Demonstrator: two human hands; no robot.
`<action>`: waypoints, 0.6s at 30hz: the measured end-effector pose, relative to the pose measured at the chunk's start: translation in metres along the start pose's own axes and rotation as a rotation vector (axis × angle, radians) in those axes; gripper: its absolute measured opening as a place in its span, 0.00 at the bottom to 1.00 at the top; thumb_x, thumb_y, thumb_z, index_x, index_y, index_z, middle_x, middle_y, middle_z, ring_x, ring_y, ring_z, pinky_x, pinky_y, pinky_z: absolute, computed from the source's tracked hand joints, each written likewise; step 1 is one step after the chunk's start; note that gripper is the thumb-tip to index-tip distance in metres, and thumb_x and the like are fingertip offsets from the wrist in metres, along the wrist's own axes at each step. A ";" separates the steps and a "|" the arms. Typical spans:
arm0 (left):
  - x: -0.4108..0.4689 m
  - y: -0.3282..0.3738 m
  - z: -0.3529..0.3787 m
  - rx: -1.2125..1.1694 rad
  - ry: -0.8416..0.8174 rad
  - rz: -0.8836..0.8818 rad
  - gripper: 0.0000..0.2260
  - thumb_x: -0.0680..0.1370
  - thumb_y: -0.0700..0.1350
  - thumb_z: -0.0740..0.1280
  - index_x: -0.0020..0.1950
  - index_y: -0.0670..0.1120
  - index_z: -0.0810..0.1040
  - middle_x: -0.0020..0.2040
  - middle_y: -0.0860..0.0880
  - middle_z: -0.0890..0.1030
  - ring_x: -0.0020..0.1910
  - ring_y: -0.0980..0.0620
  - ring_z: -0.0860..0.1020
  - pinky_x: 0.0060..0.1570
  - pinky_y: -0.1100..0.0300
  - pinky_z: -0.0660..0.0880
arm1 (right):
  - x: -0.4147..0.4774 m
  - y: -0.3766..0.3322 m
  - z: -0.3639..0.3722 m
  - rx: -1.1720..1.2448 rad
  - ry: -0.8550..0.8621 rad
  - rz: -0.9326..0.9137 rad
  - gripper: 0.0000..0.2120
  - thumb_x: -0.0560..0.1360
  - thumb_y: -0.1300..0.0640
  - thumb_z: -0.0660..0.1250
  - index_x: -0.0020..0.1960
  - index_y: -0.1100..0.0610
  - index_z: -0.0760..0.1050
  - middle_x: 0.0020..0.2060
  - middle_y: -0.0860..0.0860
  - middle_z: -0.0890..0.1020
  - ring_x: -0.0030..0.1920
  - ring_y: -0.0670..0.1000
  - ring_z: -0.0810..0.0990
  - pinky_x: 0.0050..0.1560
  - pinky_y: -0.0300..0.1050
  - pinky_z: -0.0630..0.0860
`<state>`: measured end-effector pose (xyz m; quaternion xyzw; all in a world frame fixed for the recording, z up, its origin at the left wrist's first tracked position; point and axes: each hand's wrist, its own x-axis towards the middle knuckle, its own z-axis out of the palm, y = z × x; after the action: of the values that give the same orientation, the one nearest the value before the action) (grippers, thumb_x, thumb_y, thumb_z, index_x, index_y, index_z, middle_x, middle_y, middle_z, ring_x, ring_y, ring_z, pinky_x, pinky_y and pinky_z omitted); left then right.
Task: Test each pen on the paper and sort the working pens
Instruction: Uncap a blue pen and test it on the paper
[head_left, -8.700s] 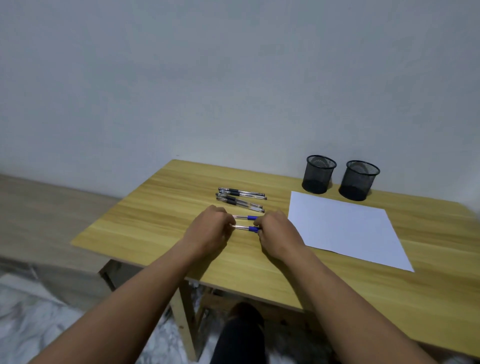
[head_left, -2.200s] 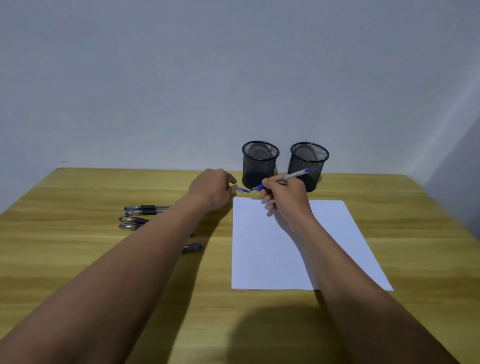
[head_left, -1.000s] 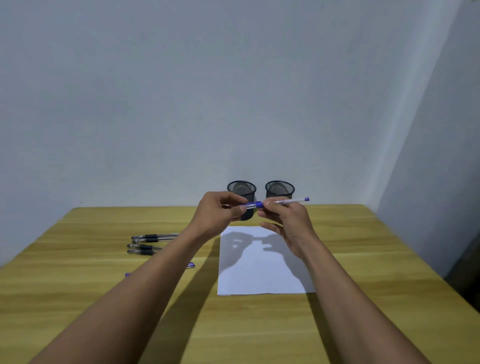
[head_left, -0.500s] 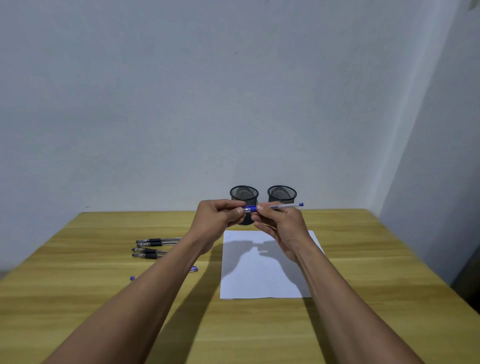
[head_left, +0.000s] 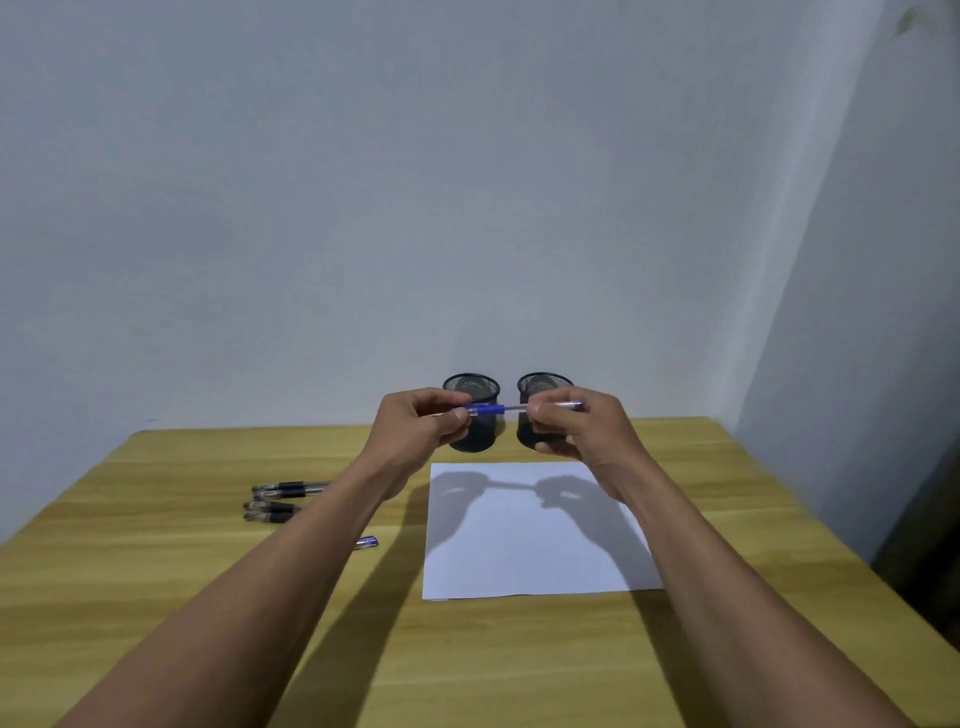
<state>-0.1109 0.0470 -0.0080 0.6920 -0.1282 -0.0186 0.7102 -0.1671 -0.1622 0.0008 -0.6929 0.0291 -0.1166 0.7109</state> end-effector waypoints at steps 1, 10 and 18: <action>0.000 0.000 0.003 0.006 -0.003 0.005 0.08 0.76 0.32 0.69 0.54 0.37 0.83 0.48 0.38 0.84 0.44 0.48 0.84 0.49 0.60 0.82 | 0.000 -0.001 -0.006 -0.104 0.002 -0.037 0.03 0.74 0.64 0.75 0.43 0.58 0.85 0.36 0.53 0.83 0.37 0.49 0.81 0.38 0.43 0.82; 0.016 -0.011 0.060 -0.018 -0.087 -0.005 0.09 0.77 0.32 0.68 0.55 0.39 0.81 0.47 0.39 0.82 0.43 0.46 0.82 0.45 0.61 0.82 | -0.005 0.013 -0.057 -0.696 0.110 -0.194 0.03 0.73 0.59 0.75 0.44 0.52 0.86 0.40 0.50 0.86 0.39 0.45 0.80 0.43 0.39 0.75; 0.040 -0.046 0.154 0.540 -0.136 0.159 0.13 0.74 0.47 0.73 0.57 0.44 0.82 0.47 0.50 0.84 0.44 0.54 0.81 0.49 0.62 0.73 | -0.005 0.048 -0.144 -0.679 0.420 -0.033 0.02 0.74 0.59 0.73 0.44 0.54 0.85 0.34 0.46 0.82 0.34 0.43 0.77 0.36 0.37 0.72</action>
<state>-0.0972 -0.1138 -0.0453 0.8410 -0.2298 0.0255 0.4892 -0.1954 -0.3011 -0.0533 -0.8500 0.1997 -0.2508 0.4180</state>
